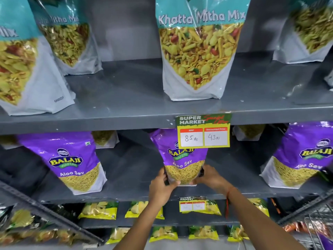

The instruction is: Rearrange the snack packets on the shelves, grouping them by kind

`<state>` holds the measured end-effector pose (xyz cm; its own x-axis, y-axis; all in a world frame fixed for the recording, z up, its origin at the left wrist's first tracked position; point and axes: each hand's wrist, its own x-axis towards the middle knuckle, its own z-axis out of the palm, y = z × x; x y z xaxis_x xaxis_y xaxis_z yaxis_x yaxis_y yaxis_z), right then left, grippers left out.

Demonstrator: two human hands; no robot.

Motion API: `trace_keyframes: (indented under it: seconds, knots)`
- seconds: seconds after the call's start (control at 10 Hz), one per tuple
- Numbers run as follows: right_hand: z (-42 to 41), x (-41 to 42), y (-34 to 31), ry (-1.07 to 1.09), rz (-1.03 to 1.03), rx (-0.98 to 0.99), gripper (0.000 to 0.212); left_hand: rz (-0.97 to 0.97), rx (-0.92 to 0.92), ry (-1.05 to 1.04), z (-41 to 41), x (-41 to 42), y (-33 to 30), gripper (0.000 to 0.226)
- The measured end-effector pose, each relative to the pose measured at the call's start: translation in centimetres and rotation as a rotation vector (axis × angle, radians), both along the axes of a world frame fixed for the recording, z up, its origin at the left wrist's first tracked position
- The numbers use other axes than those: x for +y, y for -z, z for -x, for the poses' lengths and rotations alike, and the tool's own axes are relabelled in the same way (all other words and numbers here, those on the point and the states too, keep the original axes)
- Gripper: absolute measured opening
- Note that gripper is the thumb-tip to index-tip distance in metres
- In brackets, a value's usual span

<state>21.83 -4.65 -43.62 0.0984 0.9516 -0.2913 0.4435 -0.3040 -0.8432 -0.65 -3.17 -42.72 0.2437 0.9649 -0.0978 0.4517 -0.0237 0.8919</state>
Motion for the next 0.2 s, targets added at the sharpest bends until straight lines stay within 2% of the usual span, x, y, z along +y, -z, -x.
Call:
trace_keyframes:
  seconds: [0.1,0.2]
  knots:
    - [0.4,-0.8,-0.3,0.019,-0.038,0.073,0.063,0.023,0.016,0.007,0.3,-0.4,-0.1,0.083]
    - [0.8,-2.6,-1.6,0.082,-0.125,0.163,0.083,0.028,0.001,-0.036,0.8,-1.1,-1.1,0.091]
